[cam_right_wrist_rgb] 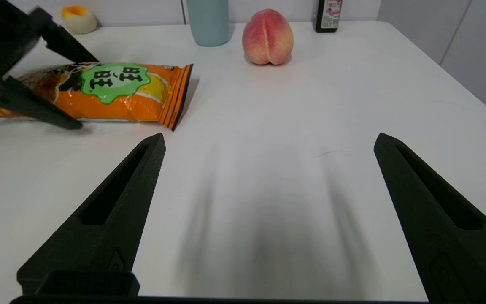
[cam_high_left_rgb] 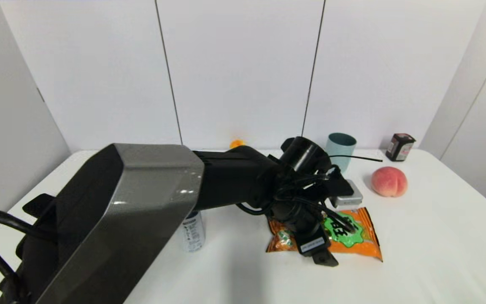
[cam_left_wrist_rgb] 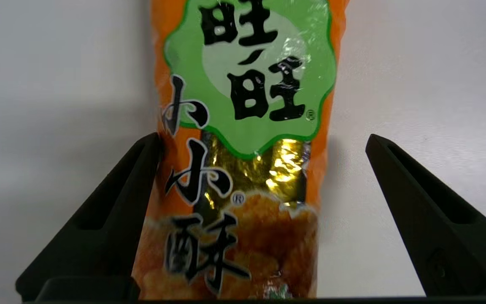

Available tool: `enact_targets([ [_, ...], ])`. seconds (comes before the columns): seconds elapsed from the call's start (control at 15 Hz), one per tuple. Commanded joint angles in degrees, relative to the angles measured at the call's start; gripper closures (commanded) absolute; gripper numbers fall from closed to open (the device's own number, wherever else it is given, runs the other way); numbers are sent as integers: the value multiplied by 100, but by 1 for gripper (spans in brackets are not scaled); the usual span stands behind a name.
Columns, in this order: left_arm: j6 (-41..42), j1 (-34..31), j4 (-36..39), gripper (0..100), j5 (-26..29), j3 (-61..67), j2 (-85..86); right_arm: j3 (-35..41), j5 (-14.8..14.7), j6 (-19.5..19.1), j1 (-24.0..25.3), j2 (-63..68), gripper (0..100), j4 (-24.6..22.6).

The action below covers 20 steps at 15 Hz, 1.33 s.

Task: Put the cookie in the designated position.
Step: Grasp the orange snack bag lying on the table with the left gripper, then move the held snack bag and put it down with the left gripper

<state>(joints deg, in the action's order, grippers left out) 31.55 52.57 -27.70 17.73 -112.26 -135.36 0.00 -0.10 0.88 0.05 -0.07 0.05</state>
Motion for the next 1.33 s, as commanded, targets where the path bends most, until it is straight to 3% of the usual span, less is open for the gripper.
enact_targets([
  [0.07,0,8,-8,0,3,-15,-245,9,1,0,4,-1,0,4],
  [0.2,-17,-1,-8,0,-6,-15,-262,9,1,0,4,-1,0,-5],
  [0.27,-88,-1,1,100,-6,-24,-262,9,1,0,4,-1,0,4],
  [1.33,-527,-27,344,100,-6,-50,326,9,1,0,4,-1,0,-5],
])
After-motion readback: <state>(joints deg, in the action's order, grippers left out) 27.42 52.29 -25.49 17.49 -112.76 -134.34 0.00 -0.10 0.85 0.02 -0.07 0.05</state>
